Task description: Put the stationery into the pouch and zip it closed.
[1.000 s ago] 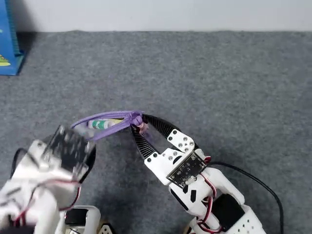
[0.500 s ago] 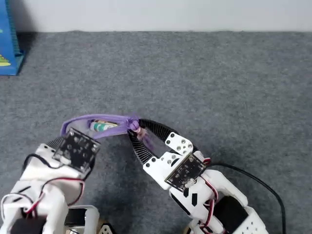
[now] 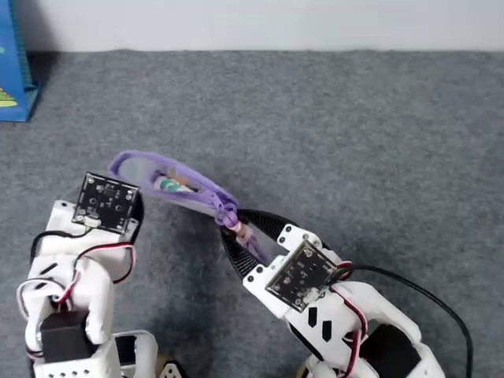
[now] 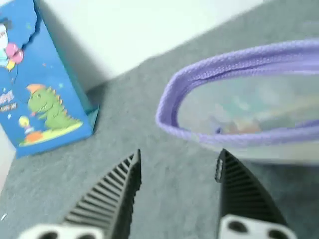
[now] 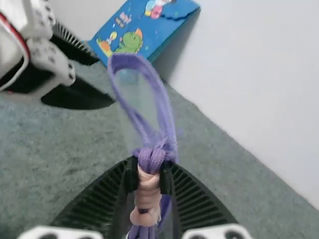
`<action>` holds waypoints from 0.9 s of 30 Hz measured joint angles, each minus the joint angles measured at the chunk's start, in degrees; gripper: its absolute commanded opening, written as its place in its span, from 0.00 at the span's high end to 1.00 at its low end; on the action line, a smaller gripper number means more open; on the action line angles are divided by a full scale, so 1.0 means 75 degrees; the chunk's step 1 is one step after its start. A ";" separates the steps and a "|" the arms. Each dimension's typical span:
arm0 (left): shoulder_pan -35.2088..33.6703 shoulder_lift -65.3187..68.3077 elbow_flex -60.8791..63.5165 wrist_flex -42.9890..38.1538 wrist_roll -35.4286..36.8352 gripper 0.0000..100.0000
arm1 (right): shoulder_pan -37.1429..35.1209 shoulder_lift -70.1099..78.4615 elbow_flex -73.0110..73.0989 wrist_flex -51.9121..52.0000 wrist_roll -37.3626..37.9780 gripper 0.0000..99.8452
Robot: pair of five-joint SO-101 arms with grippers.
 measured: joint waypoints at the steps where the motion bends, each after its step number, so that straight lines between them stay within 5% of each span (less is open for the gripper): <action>1: 0.0199 0.0000 0.0012 -0.0105 0.0141 0.76 | 0.0000 0.0000 0.0000 0.0129 0.0000 0.99; 20: 0.3458 0.0000 0.0223 -0.1125 0.1688 0.76 | 0.0012 -0.2086 -0.0035 0.2989 0.0000 0.99; 27: 0.3810 0.0000 0.0246 -0.0996 0.1688 0.76 | 0.0012 -0.2462 -0.0047 0.3259 0.0000 0.99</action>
